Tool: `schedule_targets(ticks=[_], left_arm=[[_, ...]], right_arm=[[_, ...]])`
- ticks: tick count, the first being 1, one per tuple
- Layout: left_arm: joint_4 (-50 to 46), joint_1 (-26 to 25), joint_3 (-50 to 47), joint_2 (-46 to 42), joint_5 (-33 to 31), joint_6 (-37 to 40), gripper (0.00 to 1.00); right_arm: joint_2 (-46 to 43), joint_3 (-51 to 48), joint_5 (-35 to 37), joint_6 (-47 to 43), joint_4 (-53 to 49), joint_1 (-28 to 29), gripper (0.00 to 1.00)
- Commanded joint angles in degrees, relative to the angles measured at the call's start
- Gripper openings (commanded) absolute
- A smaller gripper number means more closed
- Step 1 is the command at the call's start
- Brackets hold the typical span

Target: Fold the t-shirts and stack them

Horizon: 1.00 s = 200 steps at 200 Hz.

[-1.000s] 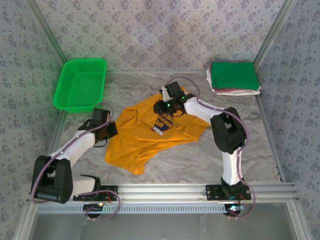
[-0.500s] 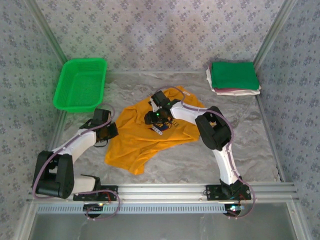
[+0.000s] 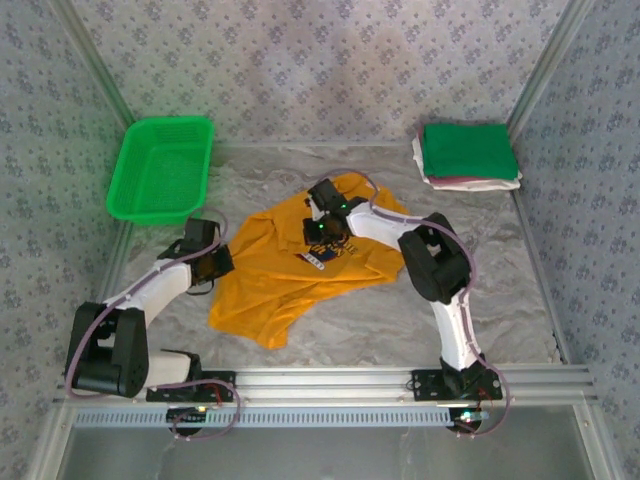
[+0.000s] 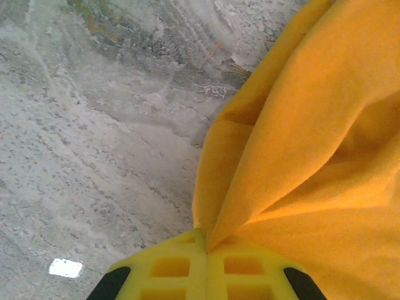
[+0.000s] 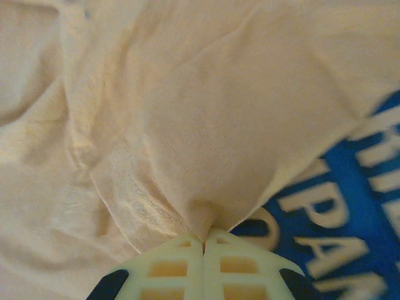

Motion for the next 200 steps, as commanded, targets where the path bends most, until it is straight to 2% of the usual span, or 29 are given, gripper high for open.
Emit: schedule_targets(ticks=[1,21,77,106,158,172,180,189,192,200], left_arm=[[-0.7,0.7,2.6,-0.1,-1.4,1.9,0.0],[-0.6,0.7,4.8,0.5,-2.0,3.2,0.0],[-3.3,0.1,16.3,2.8,1.3,10.6,0.0],[-5.3,-1.9,21.2,1.4,2.7,13.9,0.0],[-7.0,-7.0,27.1,-5.3,9.3,16.9,0.0],[-6.3,-8.1,27.5,-7.0,11.5,17.6,0.13],[-5.6,-8.5,27.1,-7.8,12.6,17.9,0.29],[-4.7,-8.6,26.0,-8.4,14.5,18.2,0.52],[-4.5,-8.6,25.6,-8.6,14.6,18.0,0.54],[-3.9,-8.6,24.1,-8.9,14.2,17.6,0.51]], right_arm=[[-7.8,-2.0,-1.9,0.7,1.8,-3.4,0.0],[-12.6,-4.2,-3.0,1.1,2.5,-6.4,0.0],[-28.1,-10.1,-2.7,-0.1,3.2,-15.0,0.0],[-37.4,-11.4,1.4,-2.6,1.3,-17.2,0.0],[-52.8,-11.3,9.9,-6.0,-2.5,-18.3,0.0],[-55.7,-12.1,11.0,-6.5,-2.9,-18.2,0.0],[-56.9,-13.0,11.5,-6.5,-2.8,-18.2,0.0],[-57.5,-13.9,11.9,-6.5,-2.9,-18.2,0.0],[-57.7,-14.3,11.9,-6.5,-3.0,-18.3,0.0],[-57.9,-15.5,11.9,-6.4,-3.3,-18.4,0.0]])
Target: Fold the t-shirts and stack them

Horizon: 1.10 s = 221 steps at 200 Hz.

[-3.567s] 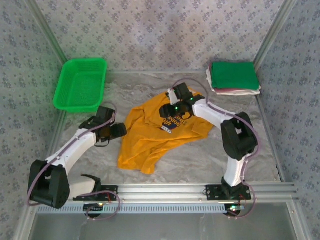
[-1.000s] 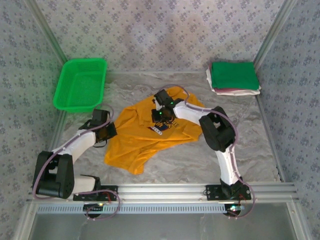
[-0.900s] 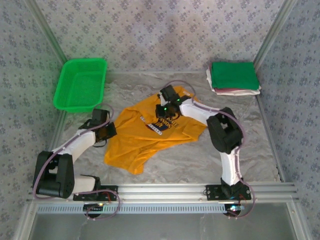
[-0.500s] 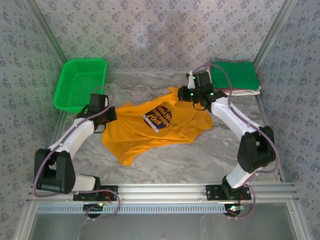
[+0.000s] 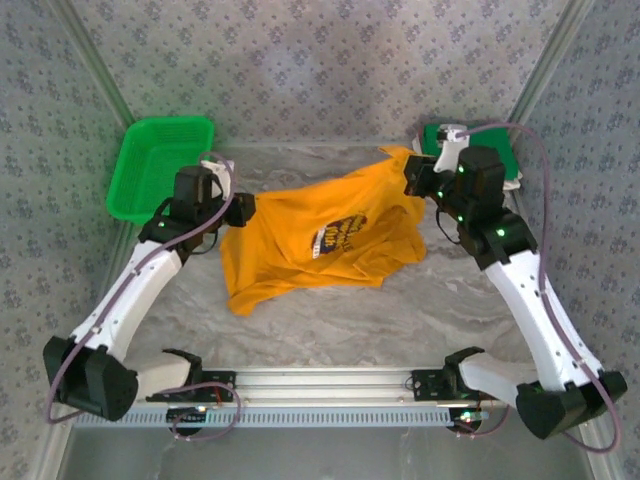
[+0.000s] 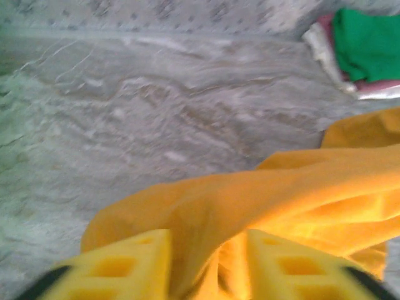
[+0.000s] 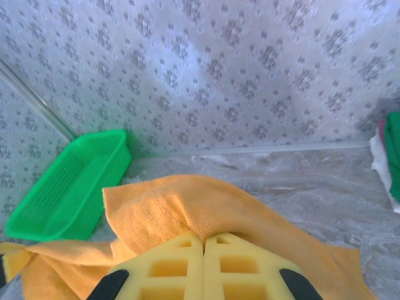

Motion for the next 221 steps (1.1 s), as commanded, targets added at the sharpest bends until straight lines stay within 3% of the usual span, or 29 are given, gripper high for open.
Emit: schedule_targets(ticks=[1,15,58,104,146,175,221], left_arm=[[1.3,-0.1,-1.6,-1.6,3.7,1.2,0.51],[2.1,0.3,-4.7,-1.3,1.6,-0.2,0.59],[4.3,1.4,-9.8,7.8,2.0,-0.4,0.65],[5.4,0.2,-1.8,25.0,4.6,2.5,0.73],[1.8,0.7,10.9,38.7,-0.1,1.8,0.73],[2.0,0.6,15.5,45.2,1.2,1.7,0.72],[2.9,0.0,15.2,49.4,1.7,1.2,0.68]], right_arm=[[-0.2,-3.3,3.0,-1.4,-2.3,-0.5,0.0],[-0.6,-6.8,2.7,-1.1,-1.8,-1.4,0.0],[-1.9,-18.1,2.3,0.3,2.6,-5.8,0.0],[-2.9,-26.7,0.7,1.4,7.7,-7.6,0.0],[-1.8,-27.7,0.9,2.1,9.4,-7.9,0.0],[0.0,-26.9,0.9,1.9,10.1,-7.9,0.0],[2.6,-25.4,0.7,1.6,11.4,-8.0,0.0]])
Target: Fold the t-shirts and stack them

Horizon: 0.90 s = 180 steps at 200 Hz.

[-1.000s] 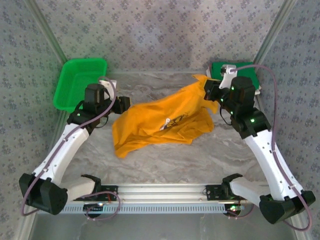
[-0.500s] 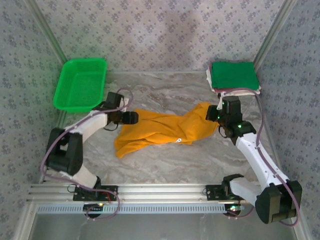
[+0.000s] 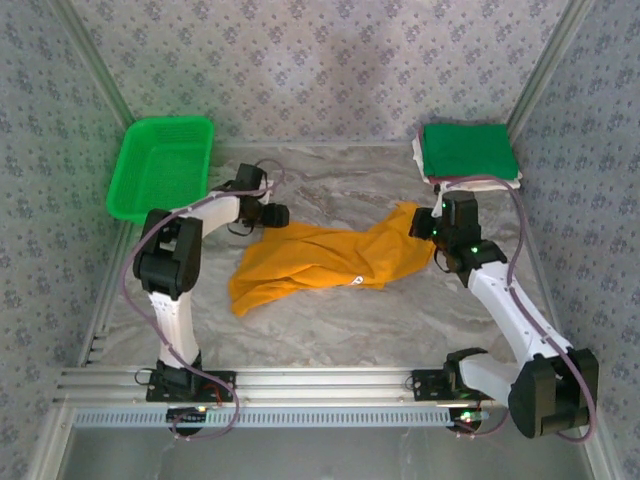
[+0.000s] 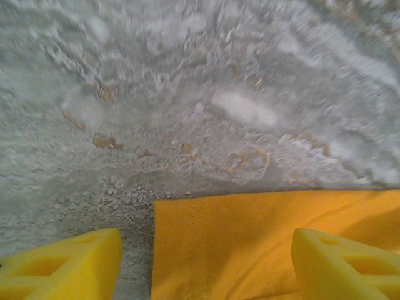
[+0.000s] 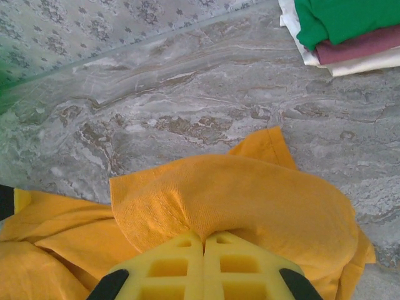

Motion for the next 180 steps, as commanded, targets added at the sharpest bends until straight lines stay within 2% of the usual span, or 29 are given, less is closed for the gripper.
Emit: schedule_targets(ticks=[1,19,61,73,126,180], left_arm=[[-0.6,-0.5,0.2,1.6,0.3,0.3,0.68],[-0.1,-0.5,0.8,2.6,0.6,0.5,0.54],[0.2,0.0,1.6,1.1,1.7,0.2,0.07],[0.9,0.1,-0.1,-2.1,1.8,-0.2,0.0],[6.9,0.5,-12.4,-26.2,-4.7,-2.5,0.0],[8.9,0.5,-21.3,-51.5,-6.6,-1.7,0.0]], right_arm=[[1.0,2.0,-0.3,0.3,2.0,-0.4,0.0],[1.8,2.3,-0.2,0.2,2.9,-0.4,0.0],[2.6,3.6,-0.2,0.4,3.0,-0.5,0.0],[2.5,4.2,-0.1,0.3,2.4,-0.5,0.0],[-3.7,7.4,-0.5,-1.9,-2.8,-0.9,0.0],[-15.6,13.0,-2.1,-7.2,-9.0,-0.2,0.0]])
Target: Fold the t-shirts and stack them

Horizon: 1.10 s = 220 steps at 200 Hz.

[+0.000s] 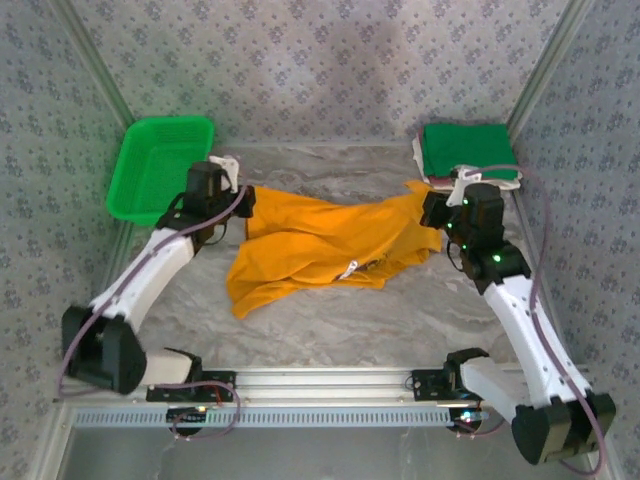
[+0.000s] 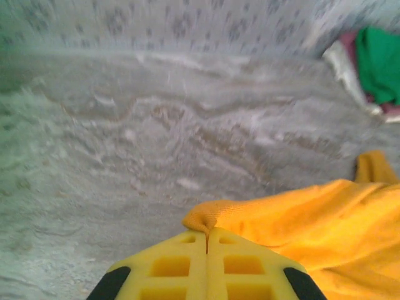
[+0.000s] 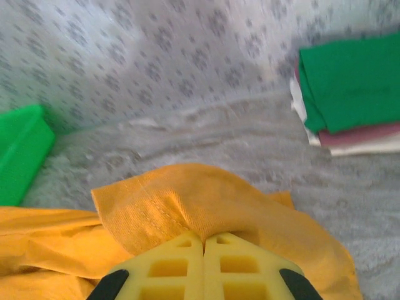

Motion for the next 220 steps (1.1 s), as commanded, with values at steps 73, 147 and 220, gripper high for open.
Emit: schedule_targets(ticks=[73,147,220], left_arm=[[-4.7,-0.6,-3.5,-37.4,2.8,2.4,0.0],[-8.5,-0.9,9.5,-30.9,-3.4,9.4,0.0],[3.5,12.3,15.9,0.2,-0.6,9.5,0.0]], right_arm=[[-16.9,16.3,-0.1,-7.2,-12.1,1.5,0.0],[-5.5,33.0,4.4,-8.3,-15.9,1.4,0.0],[28.6,46.7,1.9,-6.8,-3.9,-3.3,0.0]])
